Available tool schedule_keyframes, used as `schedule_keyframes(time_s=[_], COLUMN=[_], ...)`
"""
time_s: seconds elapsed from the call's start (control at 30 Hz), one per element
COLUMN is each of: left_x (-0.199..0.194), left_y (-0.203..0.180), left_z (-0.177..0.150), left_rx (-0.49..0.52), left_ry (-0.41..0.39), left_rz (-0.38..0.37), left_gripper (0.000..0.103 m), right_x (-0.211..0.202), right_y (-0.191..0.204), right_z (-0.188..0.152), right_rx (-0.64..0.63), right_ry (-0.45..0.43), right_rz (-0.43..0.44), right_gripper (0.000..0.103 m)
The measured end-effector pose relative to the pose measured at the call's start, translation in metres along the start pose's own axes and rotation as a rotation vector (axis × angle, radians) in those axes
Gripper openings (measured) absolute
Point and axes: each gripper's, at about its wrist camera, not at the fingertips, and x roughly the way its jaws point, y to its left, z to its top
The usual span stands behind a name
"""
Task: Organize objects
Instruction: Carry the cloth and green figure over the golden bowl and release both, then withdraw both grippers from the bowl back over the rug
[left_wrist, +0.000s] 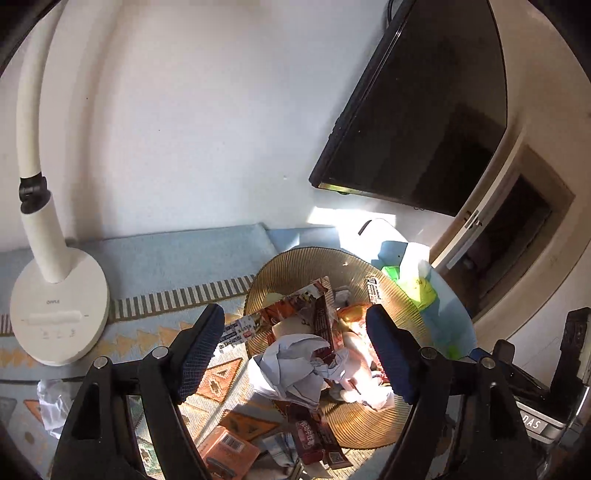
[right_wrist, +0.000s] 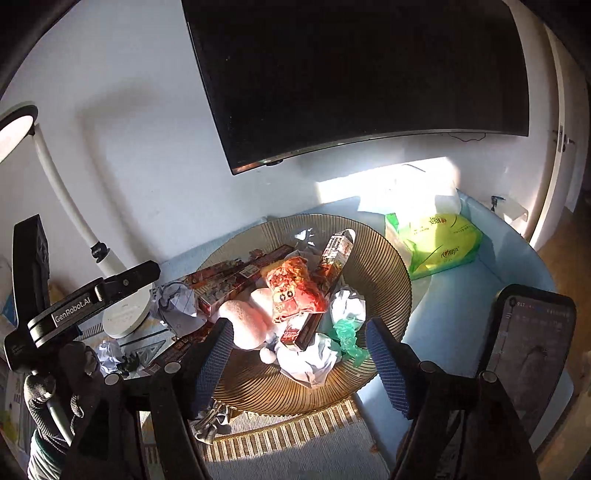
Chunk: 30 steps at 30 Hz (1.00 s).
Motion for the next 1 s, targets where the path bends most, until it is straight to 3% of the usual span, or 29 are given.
schedule_keyframes(time_s=[0.23, 0.3, 0.4, 0.5, 0.63, 0.73, 0.8, 0.9, 1.0], left_x=[0.005, -0.005, -0.014, -0.002, 0.020, 0.026, 0.029, 0.030, 0.037], left_y=[0.023, 0.031, 0.046, 0.061, 0.054, 0.047, 0.047, 0.039, 0.030], left_z=[-0.014, -0.019, -0.021, -0.017, -0.012, -0.011, -0.010, -0.010, -0.013], left_rx=[-0.068, -0.097, -0.129, -0.184, -0.168, -0.123, -0.116, -0.057, -0.032], left_ry=[0.013, -0.006, -0.038, -0.006, 0.065, 0.089, 0.125, 0.144, 0.191], left_rz=[0.007, -0.010, 0.021, 0.003, -0.072, -0.075, -0.140, -0.158, -0.214], left_gripper=[0.078, 0.078, 0.078, 0.078, 0.078, 0.078, 0.078, 0.078, 0.078], right_x=[0.004, 0.006, 0.012, 0.021, 0.040, 0.050, 0.059, 0.066, 0.062], right_y=[0.024, 0.033, 0.054, 0.083, 0.113, 0.112, 0.102, 0.080, 0.054], right_z=[-0.014, -0.019, -0.032, -0.046, -0.049, -0.039, -0.036, -0.037, -0.038], right_rx=[-0.078, -0.090, -0.132, -0.169, -0.196, -0.177, -0.124, -0.059, 0.001], right_ry=[0.044, 0.065, 0.117, 0.160, 0.161, 0.135, 0.151, 0.156, 0.120], right_rz=[0.133, 0.218, 0.371, 0.507, 0.593, 0.574, 0.581, 0.573, 0.477], right_gripper=[0.073, 0.073, 0.073, 0.073, 0.073, 0.073, 0.073, 0.074, 0.074])
